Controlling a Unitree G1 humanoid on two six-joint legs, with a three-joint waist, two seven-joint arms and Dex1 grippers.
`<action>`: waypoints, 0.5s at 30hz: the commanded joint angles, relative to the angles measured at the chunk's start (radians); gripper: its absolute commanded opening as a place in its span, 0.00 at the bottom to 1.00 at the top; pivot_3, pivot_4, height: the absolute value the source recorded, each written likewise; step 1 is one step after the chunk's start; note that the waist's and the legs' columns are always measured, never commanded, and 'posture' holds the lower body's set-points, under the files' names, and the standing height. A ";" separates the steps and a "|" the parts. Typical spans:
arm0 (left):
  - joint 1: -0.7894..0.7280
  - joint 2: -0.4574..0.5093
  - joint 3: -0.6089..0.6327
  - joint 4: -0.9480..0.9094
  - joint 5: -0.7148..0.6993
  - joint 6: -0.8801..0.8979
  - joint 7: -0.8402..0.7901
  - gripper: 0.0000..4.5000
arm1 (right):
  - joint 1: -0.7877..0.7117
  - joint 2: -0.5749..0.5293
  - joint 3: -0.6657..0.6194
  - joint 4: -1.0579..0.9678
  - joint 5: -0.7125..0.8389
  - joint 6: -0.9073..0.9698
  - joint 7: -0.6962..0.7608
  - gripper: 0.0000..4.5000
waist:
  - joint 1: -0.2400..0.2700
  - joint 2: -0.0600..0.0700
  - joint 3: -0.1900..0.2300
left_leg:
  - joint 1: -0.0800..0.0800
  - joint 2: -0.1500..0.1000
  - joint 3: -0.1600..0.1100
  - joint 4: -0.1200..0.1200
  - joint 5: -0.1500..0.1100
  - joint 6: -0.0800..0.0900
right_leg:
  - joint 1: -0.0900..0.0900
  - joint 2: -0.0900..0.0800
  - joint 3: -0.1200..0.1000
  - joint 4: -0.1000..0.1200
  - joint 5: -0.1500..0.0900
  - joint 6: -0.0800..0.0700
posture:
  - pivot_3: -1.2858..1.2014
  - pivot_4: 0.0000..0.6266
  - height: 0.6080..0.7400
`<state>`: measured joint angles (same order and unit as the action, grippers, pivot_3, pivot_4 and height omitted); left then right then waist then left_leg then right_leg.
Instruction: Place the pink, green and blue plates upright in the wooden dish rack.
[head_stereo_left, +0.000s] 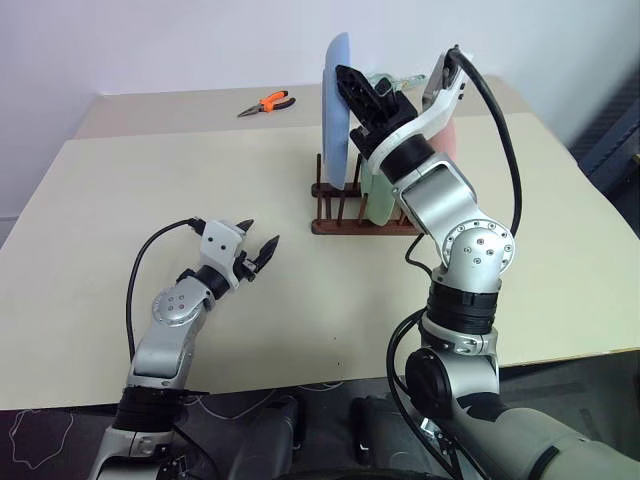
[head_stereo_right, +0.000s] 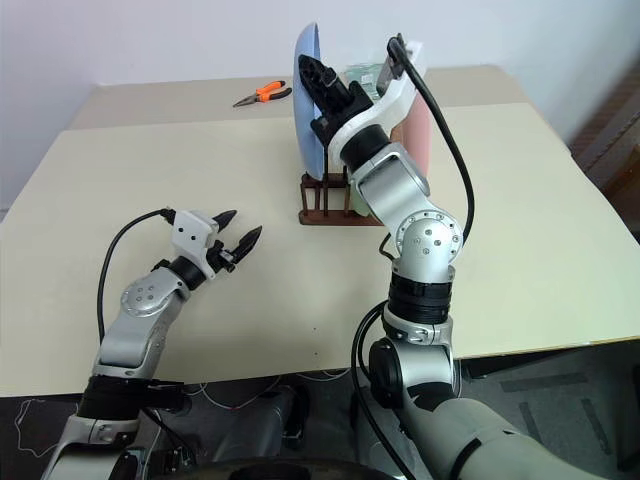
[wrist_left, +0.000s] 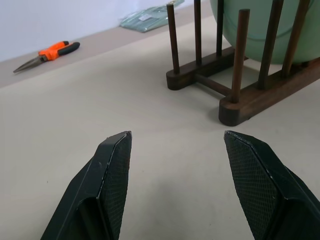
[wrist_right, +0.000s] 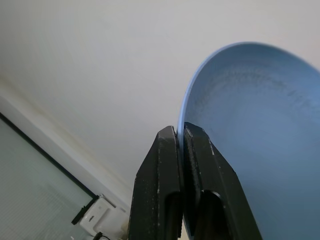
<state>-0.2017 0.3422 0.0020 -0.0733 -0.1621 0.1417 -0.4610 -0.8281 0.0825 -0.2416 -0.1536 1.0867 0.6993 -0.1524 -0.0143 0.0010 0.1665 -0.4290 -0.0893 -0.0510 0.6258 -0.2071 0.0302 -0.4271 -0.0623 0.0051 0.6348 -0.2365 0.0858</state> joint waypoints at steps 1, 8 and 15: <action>-0.001 -0.001 0.000 -0.044 -0.001 -0.004 -0.001 0.67 | 0.001 0.013 0.004 -0.008 0.024 -0.004 -0.003 0.01 | 0.000 0.000 0.000 | 0.000 0.000 0.000 0.000 0.000 0.000 | 0.000 0.000 0.000 0.000 0.000 0.000 | 0.52 0.24 0.89; 0.007 0.000 -0.002 -0.051 0.000 0.000 0.002 0.67 | -0.002 0.020 0.009 0.018 0.017 0.012 -0.012 0.01 | 0.000 0.000 0.000 | 0.000 0.000 0.000 0.000 0.000 0.000 | 0.000 0.000 0.000 0.000 0.000 0.000 | 0.52 0.24 0.89; 0.005 -0.003 -0.006 -0.048 0.001 -0.003 0.004 0.67 | -0.020 0.003 -0.002 0.114 -0.039 0.006 -0.062 0.33 | 0.000 0.000 0.000 | 0.000 0.000 0.000 0.000 0.000 0.000 | 0.000 0.000 0.000 0.000 0.000 0.000 | 0.52 0.24 0.89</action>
<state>-0.1953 0.3421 -0.0062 -0.0836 -0.1620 0.1478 -0.4564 -0.8181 0.0909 -0.2486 -0.0215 1.0596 0.7129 -0.2193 -0.0140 0.0013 0.1667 -0.4291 -0.0894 -0.0510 0.6257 -0.2071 0.0301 -0.4271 -0.0624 0.0052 0.6345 -0.2365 0.0857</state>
